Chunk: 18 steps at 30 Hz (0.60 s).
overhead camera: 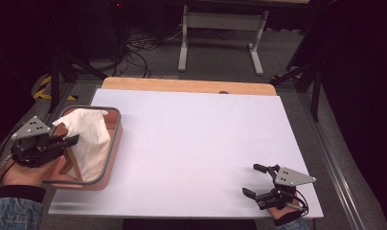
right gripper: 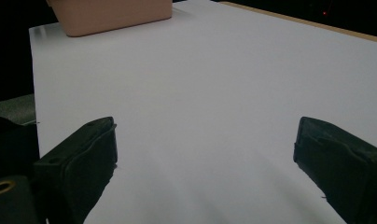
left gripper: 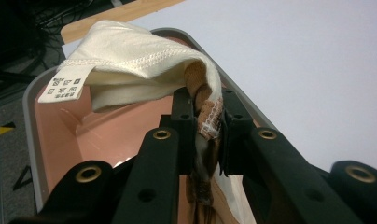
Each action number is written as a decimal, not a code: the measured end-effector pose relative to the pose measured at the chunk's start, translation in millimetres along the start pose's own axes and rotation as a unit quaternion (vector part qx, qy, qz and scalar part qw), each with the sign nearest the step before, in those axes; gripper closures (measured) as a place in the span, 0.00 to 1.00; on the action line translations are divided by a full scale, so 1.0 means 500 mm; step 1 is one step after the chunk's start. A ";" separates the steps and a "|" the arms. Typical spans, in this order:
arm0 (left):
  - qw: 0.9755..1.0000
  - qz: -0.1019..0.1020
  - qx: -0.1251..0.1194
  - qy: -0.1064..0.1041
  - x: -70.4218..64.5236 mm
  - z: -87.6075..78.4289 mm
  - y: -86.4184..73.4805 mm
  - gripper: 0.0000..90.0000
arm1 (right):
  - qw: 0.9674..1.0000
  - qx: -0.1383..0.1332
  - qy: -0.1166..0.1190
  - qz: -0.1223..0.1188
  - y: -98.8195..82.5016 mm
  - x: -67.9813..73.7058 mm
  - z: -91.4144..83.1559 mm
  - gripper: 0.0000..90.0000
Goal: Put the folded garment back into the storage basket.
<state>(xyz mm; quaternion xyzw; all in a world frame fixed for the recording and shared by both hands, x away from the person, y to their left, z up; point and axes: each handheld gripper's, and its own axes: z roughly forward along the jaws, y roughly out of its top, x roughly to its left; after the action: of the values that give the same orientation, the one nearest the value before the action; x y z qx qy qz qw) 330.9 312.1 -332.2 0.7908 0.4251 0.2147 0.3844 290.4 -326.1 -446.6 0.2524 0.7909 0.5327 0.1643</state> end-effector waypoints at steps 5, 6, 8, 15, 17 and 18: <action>1.000 -0.003 0.011 -0.001 0.006 0.006 -0.002 0.88 | 1.000 0.000 0.001 0.001 0.000 0.000 0.000 0.07; 1.000 -0.003 0.013 -0.003 0.008 0.008 -0.002 0.88 | 1.000 0.000 0.001 0.001 0.000 0.000 0.000 0.07; 1.000 -0.003 0.019 -0.003 0.009 0.011 -0.003 0.88 | 1.000 0.000 0.001 0.000 0.000 0.000 0.000 0.07; 0.999 0.000 0.034 -0.006 0.011 0.023 -0.005 0.88 | 1.000 0.000 0.000 0.000 0.000 0.001 0.000 0.07; 0.999 -0.002 0.038 -0.009 0.015 0.027 -0.005 0.88 | 1.000 0.000 0.000 0.000 0.000 0.001 0.000 0.07; 0.999 -0.004 0.040 -0.011 0.016 0.029 -0.006 0.88 | 1.000 0.001 0.000 0.000 0.000 0.000 0.000 0.07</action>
<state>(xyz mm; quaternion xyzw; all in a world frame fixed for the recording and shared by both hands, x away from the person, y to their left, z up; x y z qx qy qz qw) 343.6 313.4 -343.4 0.8064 0.4319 0.1873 0.3579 290.2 -326.0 -446.7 0.2521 0.7914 0.5322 0.1641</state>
